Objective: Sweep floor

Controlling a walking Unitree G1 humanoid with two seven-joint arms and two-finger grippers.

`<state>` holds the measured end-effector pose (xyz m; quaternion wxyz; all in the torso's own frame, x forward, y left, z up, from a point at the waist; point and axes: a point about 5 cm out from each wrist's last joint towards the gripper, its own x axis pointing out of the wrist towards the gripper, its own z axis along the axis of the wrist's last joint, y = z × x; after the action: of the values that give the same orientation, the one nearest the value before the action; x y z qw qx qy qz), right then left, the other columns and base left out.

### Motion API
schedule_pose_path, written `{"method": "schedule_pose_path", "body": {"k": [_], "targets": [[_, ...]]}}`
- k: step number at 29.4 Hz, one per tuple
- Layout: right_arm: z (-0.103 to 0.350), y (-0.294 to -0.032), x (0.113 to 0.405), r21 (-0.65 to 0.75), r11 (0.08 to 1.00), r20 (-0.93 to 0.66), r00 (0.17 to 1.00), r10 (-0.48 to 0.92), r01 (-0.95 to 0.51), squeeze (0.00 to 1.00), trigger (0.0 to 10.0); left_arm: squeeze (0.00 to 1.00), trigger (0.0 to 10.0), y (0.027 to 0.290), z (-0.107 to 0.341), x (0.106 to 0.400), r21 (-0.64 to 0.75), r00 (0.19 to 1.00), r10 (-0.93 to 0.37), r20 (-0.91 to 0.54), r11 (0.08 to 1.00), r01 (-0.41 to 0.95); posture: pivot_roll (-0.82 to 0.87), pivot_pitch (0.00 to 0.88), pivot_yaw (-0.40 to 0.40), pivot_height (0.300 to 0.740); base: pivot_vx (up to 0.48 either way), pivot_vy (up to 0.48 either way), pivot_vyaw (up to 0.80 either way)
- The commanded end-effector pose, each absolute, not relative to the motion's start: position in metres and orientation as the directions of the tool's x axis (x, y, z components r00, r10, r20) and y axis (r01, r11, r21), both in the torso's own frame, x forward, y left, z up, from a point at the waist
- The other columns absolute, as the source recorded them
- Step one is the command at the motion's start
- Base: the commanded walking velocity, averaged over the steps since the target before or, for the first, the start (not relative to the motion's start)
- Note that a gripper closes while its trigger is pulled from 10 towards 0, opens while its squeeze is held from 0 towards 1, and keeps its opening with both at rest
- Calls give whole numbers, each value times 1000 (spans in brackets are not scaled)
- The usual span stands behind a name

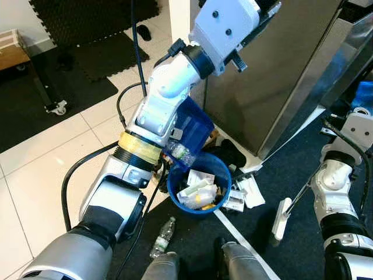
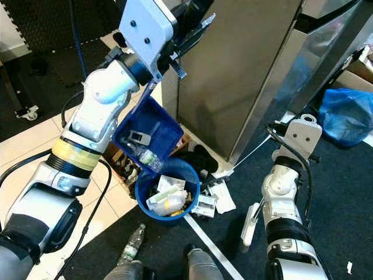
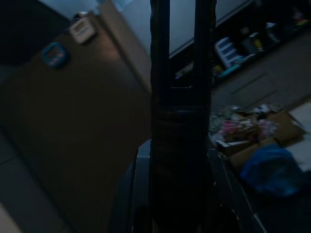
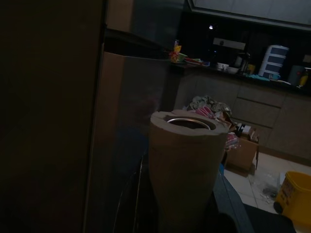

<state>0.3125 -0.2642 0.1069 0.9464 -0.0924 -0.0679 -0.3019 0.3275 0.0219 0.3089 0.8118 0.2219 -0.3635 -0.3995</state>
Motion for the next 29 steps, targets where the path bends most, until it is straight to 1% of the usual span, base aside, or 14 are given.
{"method": "schedule_pose_path", "body": {"k": [1, 13, 24, 26, 29], "targets": [[111, -262, 313, -132, 803, 214, 808, -549, 581, 0, 10000, 0, 10000, 12, 313, 317, 700, 357, -844, 401, 534, 475, 14, 72, 15, 740, 0, 0, 0], [111, -261, 313, -131, 804, 211, 809, -549, 580, 0, 10000, 0, 10000, -4, 292, 304, 709, 305, -894, 329, 447, 546, 18, 71, 15, 740, 0, 0, 0], [111, -260, 314, -129, 804, 210, 809, -549, 580, 0, 10000, 0, 10000, -1, 284, 304, 749, 315, -910, 271, 405, 525, 22, 69, 17, 740, 0, 0, 0], [111, -260, 314, -128, 805, 210, 809, -549, 580, 0, 10000, 0, 10000, -2, 280, 304, 788, 314, -921, 231, 366, 494, 22, 69, 16, 740, 0, 0, 0], [111, -259, 314, -127, 805, 209, 809, -549, 580, 0, 10000, 0, 10000, -2, 279, 304, 780, 318, -921, 226, 367, 507, 24, 69, 17, 740, 0, 0, 0]]}}
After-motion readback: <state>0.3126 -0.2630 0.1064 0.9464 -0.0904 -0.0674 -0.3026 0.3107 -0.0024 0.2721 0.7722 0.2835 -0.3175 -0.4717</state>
